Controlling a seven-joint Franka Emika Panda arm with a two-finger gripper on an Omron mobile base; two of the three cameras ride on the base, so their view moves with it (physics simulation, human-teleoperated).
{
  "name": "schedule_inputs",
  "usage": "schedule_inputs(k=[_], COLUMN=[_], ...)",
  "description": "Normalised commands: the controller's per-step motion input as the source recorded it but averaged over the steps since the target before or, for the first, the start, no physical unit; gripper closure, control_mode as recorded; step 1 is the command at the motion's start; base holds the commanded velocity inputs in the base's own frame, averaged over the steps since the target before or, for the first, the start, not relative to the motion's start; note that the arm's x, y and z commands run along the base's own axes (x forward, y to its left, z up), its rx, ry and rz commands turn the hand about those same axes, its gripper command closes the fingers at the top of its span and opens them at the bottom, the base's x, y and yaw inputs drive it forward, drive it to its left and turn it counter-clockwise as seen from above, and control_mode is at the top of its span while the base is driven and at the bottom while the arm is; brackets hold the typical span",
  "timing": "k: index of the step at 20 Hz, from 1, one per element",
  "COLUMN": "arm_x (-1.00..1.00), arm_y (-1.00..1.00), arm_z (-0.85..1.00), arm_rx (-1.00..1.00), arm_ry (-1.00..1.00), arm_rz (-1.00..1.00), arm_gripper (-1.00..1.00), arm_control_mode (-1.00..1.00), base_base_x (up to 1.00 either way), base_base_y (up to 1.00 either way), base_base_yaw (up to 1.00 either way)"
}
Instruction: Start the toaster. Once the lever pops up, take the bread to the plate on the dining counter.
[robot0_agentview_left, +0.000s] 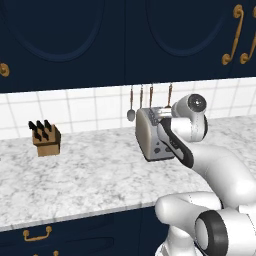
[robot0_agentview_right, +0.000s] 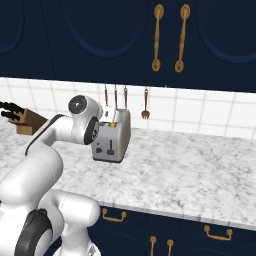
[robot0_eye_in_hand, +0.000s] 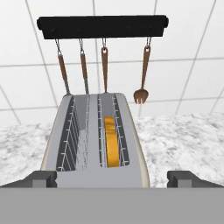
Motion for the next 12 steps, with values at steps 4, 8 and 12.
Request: schedule_inputs(k=[4,8,12], arm_x=[0.0,0.0,0.0], arm_y=[0.0,0.0,0.0], arm_z=[0.0,0.0,0.0], arm_rx=[0.0,0.0,0.0], arm_ry=[0.0,0.0,0.0], arm_rz=[0.0,0.0,0.0], arm_gripper=[-1.0,-1.0,-1.0], arm_control_mode=[-1.0,-1.0,-1.0], base_base_x=[0.0,0.0,0.0], base_base_y=[0.0,0.0,0.0], base_base_yaw=[0.0,0.0,0.0])
